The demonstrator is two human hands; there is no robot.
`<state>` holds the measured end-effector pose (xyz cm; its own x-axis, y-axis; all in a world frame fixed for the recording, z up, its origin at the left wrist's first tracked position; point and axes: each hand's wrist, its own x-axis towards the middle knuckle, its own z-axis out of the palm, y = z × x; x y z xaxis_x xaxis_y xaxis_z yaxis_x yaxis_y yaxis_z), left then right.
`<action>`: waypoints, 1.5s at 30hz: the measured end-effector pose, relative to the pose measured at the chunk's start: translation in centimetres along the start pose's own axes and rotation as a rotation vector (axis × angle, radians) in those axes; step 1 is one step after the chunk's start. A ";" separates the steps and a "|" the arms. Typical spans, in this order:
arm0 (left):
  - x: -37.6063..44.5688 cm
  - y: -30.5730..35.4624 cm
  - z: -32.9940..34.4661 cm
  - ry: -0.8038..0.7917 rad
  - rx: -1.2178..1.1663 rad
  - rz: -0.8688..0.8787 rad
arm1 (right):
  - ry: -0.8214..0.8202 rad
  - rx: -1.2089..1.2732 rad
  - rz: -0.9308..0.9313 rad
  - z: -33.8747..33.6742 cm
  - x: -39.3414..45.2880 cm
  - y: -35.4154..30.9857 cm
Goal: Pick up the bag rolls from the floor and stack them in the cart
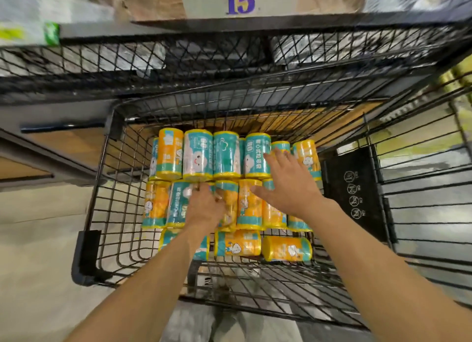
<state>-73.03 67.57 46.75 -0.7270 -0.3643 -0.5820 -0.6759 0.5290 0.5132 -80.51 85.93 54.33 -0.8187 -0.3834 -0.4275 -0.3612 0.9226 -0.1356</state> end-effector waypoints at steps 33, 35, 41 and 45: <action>-40.0 -11.1 -36.9 0.756 0.363 -0.245 | 0.119 -0.223 -1.107 -24.9 -13.3 -36.4; -43.7 -13.9 -36.7 0.819 0.357 -0.335 | 0.092 -0.245 -1.206 -23.9 -15.4 -40.5; -51.5 -21.7 -37.1 0.901 0.353 -0.547 | 0.062 -0.278 -1.410 -20.2 -21.5 -52.6; -55.6 -28.7 -39.3 0.959 0.292 -0.664 | 0.043 -0.276 -1.518 -18.4 -25.2 -60.1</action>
<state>-17.99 42.48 89.19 -0.1247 -0.9880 0.0914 -0.9899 0.1302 0.0565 -46.37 39.34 89.68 0.3733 -0.9275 -0.0193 -0.9027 -0.3583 -0.2384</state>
